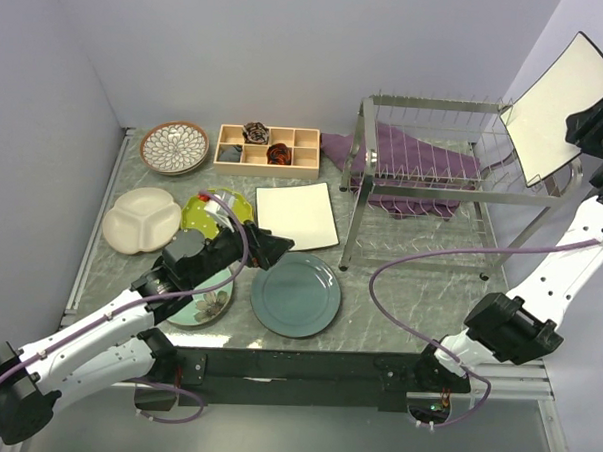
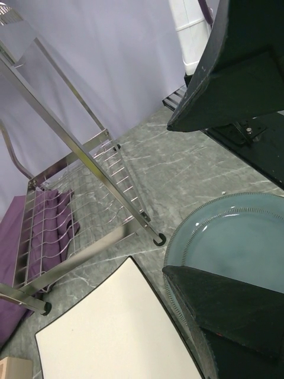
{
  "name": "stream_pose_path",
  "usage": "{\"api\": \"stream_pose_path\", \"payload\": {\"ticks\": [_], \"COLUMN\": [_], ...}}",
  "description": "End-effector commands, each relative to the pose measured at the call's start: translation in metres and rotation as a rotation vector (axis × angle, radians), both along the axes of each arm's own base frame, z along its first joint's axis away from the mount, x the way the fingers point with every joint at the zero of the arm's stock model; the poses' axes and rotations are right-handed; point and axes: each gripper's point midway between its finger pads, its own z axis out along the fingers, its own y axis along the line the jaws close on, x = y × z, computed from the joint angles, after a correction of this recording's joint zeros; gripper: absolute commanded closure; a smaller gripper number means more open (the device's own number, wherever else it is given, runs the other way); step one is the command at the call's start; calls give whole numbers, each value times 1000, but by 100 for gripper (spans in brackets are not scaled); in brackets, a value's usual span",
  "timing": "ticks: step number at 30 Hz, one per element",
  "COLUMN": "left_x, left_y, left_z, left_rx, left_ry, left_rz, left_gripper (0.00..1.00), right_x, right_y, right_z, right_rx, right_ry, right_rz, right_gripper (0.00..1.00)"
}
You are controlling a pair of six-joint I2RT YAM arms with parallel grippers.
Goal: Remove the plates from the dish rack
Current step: Unload the plate from the dish rack.
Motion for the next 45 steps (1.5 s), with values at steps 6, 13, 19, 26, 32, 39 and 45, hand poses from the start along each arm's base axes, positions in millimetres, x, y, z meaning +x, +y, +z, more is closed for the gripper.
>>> {"api": "stream_pose_path", "payload": {"ticks": [6,13,19,26,32,39,45], "left_x": [-1,-2,-3,-3,-7,-9,-9], "left_y": [9,10,12,17,20,20,18], "left_z": [20,21,29,37,49,55,87], "left_rx": [-37,-40,-58,-79,-122,-154,-210], "left_ry": [-71,-73,-79,-65,-50,5,17], "left_rz": [32,36,43,65,70,69,66], "left_gripper": [0,1,1,1,1,1,1], "right_x": [5,-8,-28,-52,-55,-54,-51], "right_y": [10,8,19,45,74,87,94], "right_z": [18,40,80,135,159,177,194], "right_rx": [-46,-153,-254,-275,-237,-158,-28], "right_ry": [-62,-115,-249,-435,-545,-613,-678], "right_rz": [73,17,-28,-34,47,82,92], "right_gripper": [75,98,100,100,100,100,100]}}
